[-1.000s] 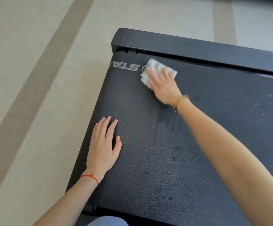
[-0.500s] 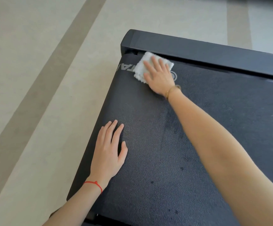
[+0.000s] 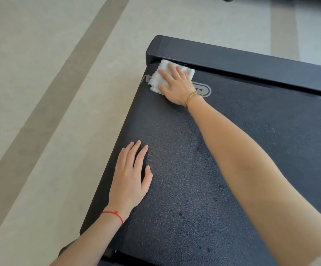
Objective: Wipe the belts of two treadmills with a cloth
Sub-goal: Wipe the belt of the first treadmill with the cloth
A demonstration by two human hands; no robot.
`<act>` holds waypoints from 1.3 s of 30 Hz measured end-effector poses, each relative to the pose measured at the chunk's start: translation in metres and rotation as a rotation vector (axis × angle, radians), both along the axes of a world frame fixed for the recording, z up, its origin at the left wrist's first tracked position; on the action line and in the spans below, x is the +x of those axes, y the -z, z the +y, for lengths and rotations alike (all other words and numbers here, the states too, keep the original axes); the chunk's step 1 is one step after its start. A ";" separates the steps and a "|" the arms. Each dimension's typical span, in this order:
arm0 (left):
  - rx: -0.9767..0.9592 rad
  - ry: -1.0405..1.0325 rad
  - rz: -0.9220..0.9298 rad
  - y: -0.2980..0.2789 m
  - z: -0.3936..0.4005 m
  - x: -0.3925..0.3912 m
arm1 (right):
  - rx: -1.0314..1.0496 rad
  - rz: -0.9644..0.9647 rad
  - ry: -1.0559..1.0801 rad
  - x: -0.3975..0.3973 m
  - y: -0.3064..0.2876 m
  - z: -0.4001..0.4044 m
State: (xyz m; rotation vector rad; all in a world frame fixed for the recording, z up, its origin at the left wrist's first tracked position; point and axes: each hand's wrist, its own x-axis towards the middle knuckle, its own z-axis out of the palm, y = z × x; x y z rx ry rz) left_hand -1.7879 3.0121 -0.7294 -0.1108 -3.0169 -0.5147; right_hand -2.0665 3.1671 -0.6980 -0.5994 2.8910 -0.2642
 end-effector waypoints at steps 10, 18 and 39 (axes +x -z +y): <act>0.014 0.014 0.047 0.001 0.000 -0.001 | -0.023 0.038 -0.373 0.061 0.013 -0.005; 0.019 0.005 0.021 -0.001 -0.001 -0.001 | -0.024 -0.039 0.075 0.007 0.007 -0.011; 0.027 0.018 0.054 0.000 0.000 -0.002 | -0.054 0.048 -0.085 0.104 0.016 0.044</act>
